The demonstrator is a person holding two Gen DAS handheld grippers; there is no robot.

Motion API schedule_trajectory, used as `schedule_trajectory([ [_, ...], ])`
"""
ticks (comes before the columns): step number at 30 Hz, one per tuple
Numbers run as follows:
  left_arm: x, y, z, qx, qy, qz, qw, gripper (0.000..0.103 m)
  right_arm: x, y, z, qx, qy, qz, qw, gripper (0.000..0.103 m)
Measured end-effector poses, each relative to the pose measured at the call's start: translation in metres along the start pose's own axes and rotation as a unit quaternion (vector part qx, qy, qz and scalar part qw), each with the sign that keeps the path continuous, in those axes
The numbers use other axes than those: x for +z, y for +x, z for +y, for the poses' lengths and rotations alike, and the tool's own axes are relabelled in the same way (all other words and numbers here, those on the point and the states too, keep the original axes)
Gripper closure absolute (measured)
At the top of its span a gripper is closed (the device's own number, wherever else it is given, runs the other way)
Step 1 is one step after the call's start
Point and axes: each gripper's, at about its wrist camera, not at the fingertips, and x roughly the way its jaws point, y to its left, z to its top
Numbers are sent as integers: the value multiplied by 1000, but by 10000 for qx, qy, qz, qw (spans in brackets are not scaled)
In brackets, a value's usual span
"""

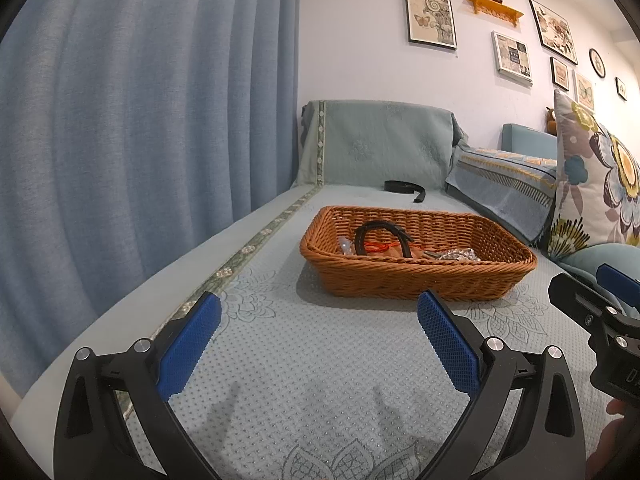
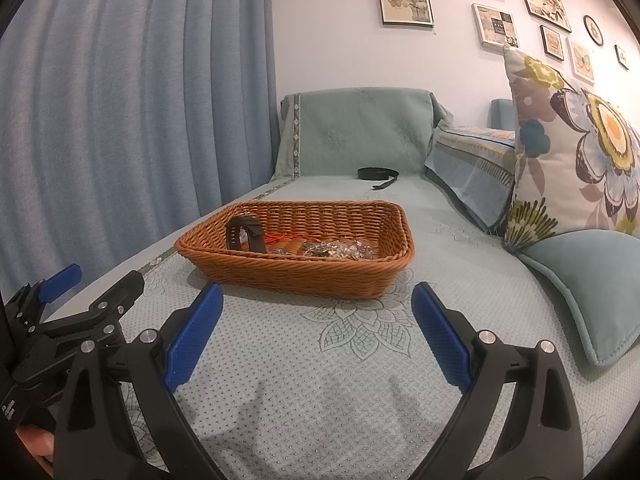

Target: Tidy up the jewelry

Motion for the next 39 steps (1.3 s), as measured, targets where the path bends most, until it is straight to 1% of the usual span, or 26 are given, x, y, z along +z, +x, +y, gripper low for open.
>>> schedule_trajectory([
  [28, -2, 1, -1, -1, 27, 31, 10000, 8, 3, -1, 3, 27, 22, 1, 10000, 12],
  [39, -2, 1, 1, 50, 40, 17, 10000, 8, 3, 0, 2, 46, 28, 8, 10000, 12],
])
